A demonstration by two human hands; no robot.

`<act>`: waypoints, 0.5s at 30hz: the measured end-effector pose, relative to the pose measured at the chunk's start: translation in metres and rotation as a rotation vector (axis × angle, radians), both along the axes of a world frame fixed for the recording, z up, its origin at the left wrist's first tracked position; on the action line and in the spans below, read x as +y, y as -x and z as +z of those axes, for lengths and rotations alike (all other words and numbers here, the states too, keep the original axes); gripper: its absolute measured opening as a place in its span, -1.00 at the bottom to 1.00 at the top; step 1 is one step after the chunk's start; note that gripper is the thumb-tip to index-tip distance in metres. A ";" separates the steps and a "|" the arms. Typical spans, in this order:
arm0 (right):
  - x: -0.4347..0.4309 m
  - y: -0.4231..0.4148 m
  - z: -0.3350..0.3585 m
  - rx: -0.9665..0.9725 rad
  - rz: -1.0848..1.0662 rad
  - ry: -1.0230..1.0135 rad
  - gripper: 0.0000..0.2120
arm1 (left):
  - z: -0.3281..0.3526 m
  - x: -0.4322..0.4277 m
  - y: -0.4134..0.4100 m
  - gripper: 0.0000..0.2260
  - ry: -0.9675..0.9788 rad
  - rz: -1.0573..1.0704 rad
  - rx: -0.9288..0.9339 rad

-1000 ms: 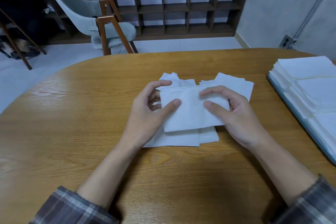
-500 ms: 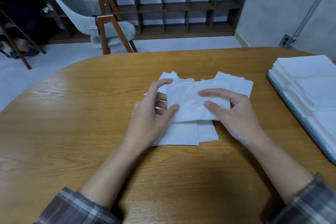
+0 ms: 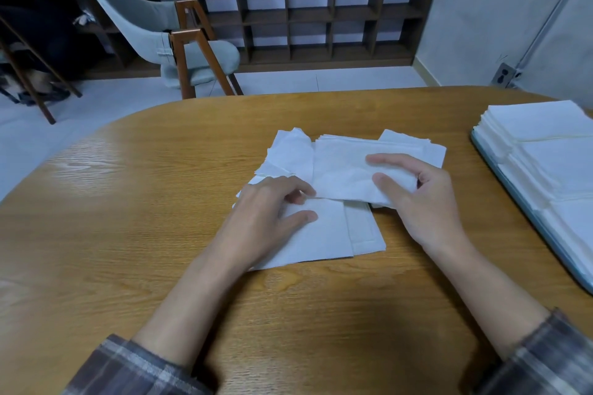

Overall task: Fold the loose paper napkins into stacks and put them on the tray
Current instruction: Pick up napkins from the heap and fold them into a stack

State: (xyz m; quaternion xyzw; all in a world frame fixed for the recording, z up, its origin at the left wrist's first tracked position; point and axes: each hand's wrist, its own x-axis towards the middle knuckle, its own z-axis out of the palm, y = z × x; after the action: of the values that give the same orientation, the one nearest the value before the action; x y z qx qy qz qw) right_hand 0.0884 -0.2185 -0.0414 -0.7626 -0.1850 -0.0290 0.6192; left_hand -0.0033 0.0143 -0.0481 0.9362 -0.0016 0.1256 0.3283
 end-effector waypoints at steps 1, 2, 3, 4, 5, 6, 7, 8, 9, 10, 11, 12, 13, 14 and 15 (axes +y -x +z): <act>0.000 0.000 0.001 -0.004 -0.001 -0.004 -0.72 | 0.001 0.000 0.000 -0.79 0.010 0.004 -0.006; 0.000 0.001 0.001 -0.008 0.000 -0.007 -0.72 | 0.001 -0.001 0.000 -0.83 0.013 0.005 -0.016; 0.000 0.001 0.002 -0.013 -0.001 -0.005 -0.73 | 0.001 -0.002 0.000 -0.87 0.012 0.007 -0.025; 0.000 0.001 0.002 -0.019 -0.002 -0.003 -0.73 | 0.002 -0.003 0.001 -0.90 0.013 0.011 -0.031; -0.001 0.001 0.002 -0.024 -0.002 -0.002 -0.73 | 0.002 -0.003 0.002 -0.91 0.021 0.015 -0.034; -0.001 0.002 0.002 -0.027 -0.001 -0.003 -0.73 | 0.002 -0.003 0.002 -0.91 0.035 0.018 -0.032; -0.001 0.002 0.002 -0.030 0.000 -0.005 -0.72 | 0.003 -0.003 0.003 -0.91 0.052 0.018 -0.029; -0.001 0.002 0.002 -0.033 0.003 -0.006 -0.72 | 0.004 -0.003 0.003 -0.90 0.068 0.015 -0.032; -0.001 0.002 0.003 -0.033 0.004 -0.007 -0.72 | 0.004 -0.003 0.004 -0.89 0.078 0.008 -0.042; -0.001 0.003 0.003 -0.032 0.006 -0.007 -0.72 | 0.005 -0.003 0.004 -0.88 0.080 -0.004 -0.061; -0.001 0.003 0.003 -0.033 0.006 -0.008 -0.72 | 0.006 -0.004 0.004 -0.88 0.075 -0.020 -0.088; -0.001 0.003 0.003 -0.034 0.011 -0.009 -0.73 | 0.007 -0.004 0.004 -0.87 0.073 -0.035 -0.117; -0.001 0.003 0.003 -0.033 0.024 -0.014 -0.75 | 0.008 -0.004 0.005 -0.87 0.080 -0.045 -0.141; -0.001 0.003 0.004 -0.032 0.045 -0.021 -0.79 | 0.010 -0.005 0.005 -0.88 0.100 -0.053 -0.157; 0.000 0.004 0.005 -0.033 0.075 -0.026 -0.83 | 0.012 -0.006 0.006 -0.88 0.134 -0.056 -0.165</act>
State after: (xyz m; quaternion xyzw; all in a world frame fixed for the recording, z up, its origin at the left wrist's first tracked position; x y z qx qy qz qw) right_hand 0.0847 -0.2190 -0.0367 -0.7464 -0.2232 -0.0210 0.6266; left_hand -0.0095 0.0086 -0.0360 0.8982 -0.0463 0.1929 0.3923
